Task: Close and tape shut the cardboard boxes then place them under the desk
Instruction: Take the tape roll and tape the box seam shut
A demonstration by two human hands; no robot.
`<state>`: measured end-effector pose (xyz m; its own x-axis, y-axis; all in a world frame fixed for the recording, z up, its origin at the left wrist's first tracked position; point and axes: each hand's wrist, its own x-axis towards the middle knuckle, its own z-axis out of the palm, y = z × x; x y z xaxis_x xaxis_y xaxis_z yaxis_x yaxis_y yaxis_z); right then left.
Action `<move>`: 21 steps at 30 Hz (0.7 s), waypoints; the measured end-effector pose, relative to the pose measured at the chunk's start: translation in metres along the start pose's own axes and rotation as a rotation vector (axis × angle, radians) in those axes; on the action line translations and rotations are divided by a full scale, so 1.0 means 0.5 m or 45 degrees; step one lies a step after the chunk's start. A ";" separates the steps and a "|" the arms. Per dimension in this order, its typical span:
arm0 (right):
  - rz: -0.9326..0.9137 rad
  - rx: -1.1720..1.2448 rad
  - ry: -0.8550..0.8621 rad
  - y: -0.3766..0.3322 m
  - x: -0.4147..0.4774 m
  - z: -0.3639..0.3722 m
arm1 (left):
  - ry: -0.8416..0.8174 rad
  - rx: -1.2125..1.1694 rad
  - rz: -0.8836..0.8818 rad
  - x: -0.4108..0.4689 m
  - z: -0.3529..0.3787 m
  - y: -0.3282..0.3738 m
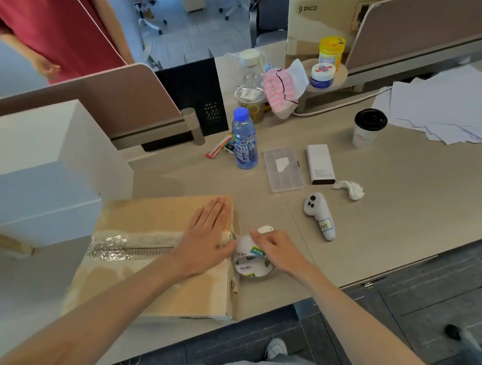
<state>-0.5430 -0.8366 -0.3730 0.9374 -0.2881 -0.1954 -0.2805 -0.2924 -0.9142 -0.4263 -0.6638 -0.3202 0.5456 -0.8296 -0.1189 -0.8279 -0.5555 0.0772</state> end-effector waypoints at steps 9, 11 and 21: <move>-0.095 -0.140 -0.017 0.000 0.016 -0.006 | -0.022 0.031 -0.038 0.001 0.008 0.001; -0.098 -0.149 -0.019 0.001 0.017 -0.004 | -0.026 0.033 -0.038 0.001 0.007 0.002; -0.099 -0.187 -0.022 0.003 0.017 -0.003 | -0.026 0.036 -0.031 0.003 0.007 0.005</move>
<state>-0.5359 -0.8412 -0.3756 0.9606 -0.2442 -0.1330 -0.2326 -0.4435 -0.8655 -0.4281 -0.6661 -0.3235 0.5631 -0.8144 -0.1405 -0.8179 -0.5735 0.0461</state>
